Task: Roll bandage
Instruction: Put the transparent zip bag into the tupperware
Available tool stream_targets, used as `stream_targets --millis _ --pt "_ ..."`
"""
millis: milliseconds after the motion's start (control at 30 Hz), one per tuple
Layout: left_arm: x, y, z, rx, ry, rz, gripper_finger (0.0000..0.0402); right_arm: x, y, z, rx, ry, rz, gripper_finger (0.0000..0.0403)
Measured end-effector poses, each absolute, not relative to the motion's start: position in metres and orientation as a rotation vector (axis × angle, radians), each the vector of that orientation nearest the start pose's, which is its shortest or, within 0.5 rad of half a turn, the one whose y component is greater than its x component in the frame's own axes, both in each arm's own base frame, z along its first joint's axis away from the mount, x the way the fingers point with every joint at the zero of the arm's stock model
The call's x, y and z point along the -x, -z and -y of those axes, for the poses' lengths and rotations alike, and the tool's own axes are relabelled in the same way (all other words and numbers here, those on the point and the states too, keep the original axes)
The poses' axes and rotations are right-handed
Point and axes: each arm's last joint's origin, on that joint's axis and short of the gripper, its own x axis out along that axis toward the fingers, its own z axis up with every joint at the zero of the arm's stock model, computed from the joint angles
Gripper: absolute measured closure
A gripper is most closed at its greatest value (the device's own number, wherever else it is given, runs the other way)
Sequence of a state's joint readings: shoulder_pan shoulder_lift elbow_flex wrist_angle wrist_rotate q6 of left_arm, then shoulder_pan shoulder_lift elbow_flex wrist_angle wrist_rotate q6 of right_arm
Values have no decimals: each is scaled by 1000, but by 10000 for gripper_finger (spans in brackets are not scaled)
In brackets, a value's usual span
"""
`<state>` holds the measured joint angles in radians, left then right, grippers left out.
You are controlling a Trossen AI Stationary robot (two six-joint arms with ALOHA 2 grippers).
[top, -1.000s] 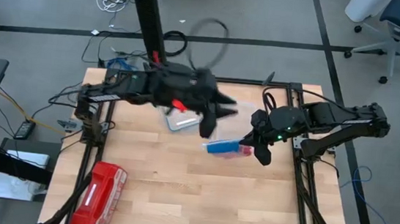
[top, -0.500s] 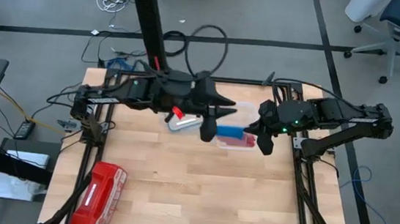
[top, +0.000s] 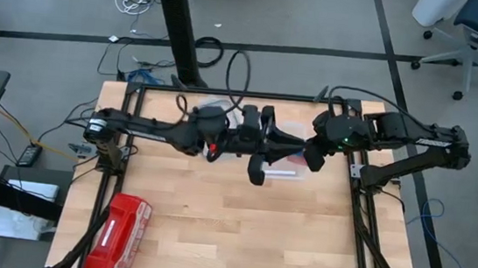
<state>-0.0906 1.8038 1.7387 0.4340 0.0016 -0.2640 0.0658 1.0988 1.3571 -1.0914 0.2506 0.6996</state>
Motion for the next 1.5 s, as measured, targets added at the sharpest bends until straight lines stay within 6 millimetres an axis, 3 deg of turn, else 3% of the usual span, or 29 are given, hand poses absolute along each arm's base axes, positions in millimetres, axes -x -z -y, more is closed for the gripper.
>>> stream_targets --millis 133,300,600,867,1200,1367,1500 --pt "-420 -409 31 348 151 397 322 -186 -388 -2 -562 467 -717 402" --pt "-416 -370 20 443 120 295 322 -186 -388 -1 -597 491 -709 402" --pt "-398 -337 -6 556 47 200 322 -201 -363 1 -584 566 -772 402" --pt "-376 -350 -22 539 5 248 322 -210 -338 19 -593 597 -766 402" --pt "-354 -372 -28 514 -15 244 322 -218 -295 43 -760 478 -768 403" --pt "-342 -378 -26 516 -19 168 322 -222 -302 44 -894 315 -676 403" --pt "-335 -378 -25 519 -32 101 322 -218 -301 44 -874 338 -703 403"
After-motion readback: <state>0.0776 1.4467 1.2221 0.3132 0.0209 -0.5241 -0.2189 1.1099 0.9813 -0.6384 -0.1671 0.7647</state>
